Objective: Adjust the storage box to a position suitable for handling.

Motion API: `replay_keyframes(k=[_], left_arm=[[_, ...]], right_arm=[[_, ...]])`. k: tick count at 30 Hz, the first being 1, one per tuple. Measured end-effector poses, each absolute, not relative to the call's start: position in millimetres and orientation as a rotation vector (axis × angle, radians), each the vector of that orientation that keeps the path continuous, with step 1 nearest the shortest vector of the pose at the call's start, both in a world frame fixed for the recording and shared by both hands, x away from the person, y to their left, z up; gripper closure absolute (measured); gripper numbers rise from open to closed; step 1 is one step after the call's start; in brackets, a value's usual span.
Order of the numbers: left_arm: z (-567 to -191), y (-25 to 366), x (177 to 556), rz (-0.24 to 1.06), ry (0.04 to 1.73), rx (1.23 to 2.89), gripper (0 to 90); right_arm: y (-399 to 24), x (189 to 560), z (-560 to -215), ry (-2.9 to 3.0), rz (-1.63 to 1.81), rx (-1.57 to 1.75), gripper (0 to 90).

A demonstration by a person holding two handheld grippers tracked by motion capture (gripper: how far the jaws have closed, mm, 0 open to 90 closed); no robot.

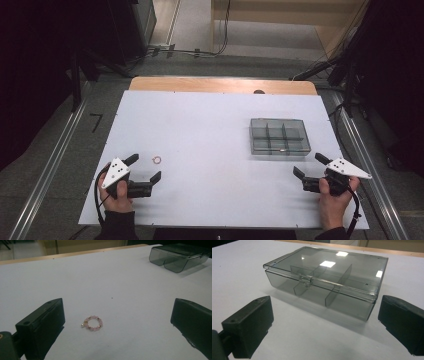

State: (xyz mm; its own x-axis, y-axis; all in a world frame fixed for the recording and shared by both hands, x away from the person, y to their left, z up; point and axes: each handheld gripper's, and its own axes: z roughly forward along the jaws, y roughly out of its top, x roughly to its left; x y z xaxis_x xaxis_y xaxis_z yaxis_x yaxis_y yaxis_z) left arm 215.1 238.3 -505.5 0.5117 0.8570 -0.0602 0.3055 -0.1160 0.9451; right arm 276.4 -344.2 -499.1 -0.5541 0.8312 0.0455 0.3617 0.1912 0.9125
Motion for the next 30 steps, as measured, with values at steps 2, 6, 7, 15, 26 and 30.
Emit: replay_keyframes(k=[2,6,7,15,26,30], left_arm=[[-505,238,215,0.642,1.007,1.678,0.0],[-505,237,217,0.639,1.004,1.68,0.0],[-504,237,219,0.625,0.999,1.683,0.0],[-507,238,220,0.598,1.011,1.674,0.0],[-510,239,220,0.599,1.04,1.647,0.0],[-510,238,220,0.601,1.04,1.652,0.0]], right_arm=[[-344,277,-499,2.01,1.331,1.11,0.0],[-345,277,-497,2.02,1.345,1.119,0.0],[-346,278,-496,2.021,1.378,1.122,0.0],[-347,280,-481,2.035,1.413,1.163,4.8],[-345,297,-461,2.081,1.385,1.213,23.3],[-347,308,-451,2.115,1.403,1.21,44.1]])
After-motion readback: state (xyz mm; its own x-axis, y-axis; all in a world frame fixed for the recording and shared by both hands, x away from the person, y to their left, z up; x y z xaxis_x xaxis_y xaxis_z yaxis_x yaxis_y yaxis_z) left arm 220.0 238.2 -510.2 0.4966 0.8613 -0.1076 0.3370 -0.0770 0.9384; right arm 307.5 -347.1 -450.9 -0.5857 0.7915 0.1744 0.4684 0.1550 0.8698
